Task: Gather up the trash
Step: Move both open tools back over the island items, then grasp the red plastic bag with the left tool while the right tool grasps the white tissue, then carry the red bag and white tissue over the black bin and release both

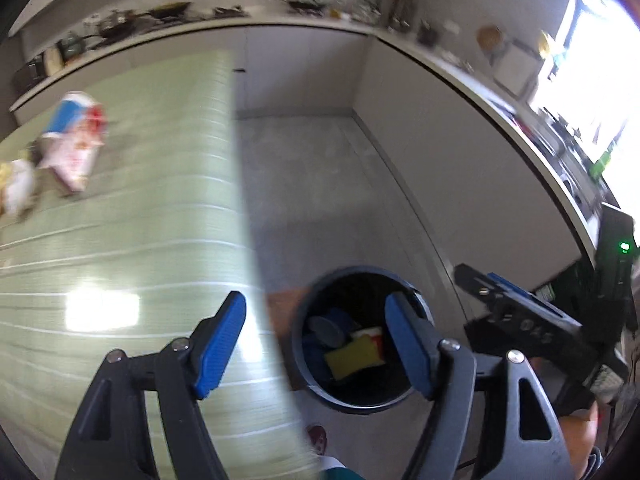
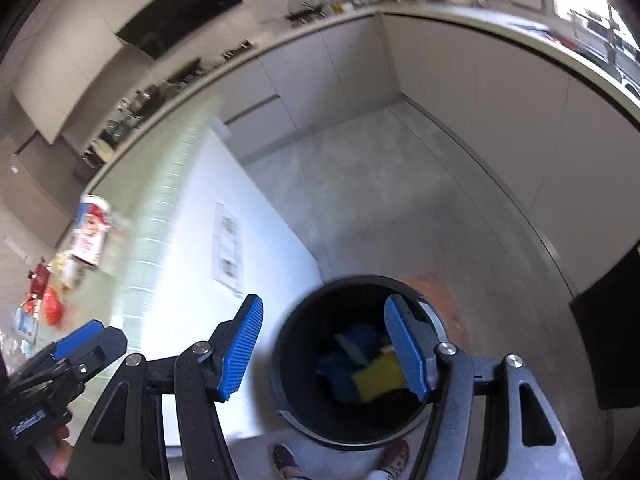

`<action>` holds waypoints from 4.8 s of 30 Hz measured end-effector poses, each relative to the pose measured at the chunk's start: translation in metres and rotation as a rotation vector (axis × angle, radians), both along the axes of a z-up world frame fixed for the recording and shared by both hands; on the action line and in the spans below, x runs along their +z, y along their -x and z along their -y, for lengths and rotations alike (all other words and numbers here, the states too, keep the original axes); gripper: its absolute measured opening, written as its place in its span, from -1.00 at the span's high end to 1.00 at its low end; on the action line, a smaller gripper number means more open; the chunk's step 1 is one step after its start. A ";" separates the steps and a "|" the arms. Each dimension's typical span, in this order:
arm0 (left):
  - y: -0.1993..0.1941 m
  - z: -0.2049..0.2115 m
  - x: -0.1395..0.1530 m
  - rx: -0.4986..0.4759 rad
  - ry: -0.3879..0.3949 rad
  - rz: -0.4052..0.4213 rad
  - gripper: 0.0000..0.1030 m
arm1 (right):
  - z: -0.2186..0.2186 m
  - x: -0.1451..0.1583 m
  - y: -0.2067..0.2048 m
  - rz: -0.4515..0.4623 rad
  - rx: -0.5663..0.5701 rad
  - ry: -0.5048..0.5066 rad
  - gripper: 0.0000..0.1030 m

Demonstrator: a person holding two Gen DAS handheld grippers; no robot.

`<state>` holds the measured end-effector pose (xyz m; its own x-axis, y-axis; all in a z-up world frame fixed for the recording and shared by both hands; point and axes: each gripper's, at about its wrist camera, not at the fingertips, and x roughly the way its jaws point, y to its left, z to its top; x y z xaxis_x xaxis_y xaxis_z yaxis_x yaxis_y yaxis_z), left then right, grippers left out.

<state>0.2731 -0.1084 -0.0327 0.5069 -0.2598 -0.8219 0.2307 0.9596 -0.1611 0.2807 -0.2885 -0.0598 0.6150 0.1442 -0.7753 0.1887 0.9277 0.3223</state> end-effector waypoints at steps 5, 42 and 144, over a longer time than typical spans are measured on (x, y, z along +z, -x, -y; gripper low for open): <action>-0.007 -0.088 0.007 0.112 -0.016 0.030 -0.43 | -0.075 0.032 -0.008 0.040 0.063 0.009 -0.33; -0.108 -0.397 -0.039 0.336 -0.150 0.015 -0.45 | -0.470 0.030 -0.148 0.059 0.467 0.081 -0.37; -0.032 -0.190 0.014 -0.107 0.121 0.183 0.76 | -0.223 0.052 0.004 0.150 0.033 0.029 0.30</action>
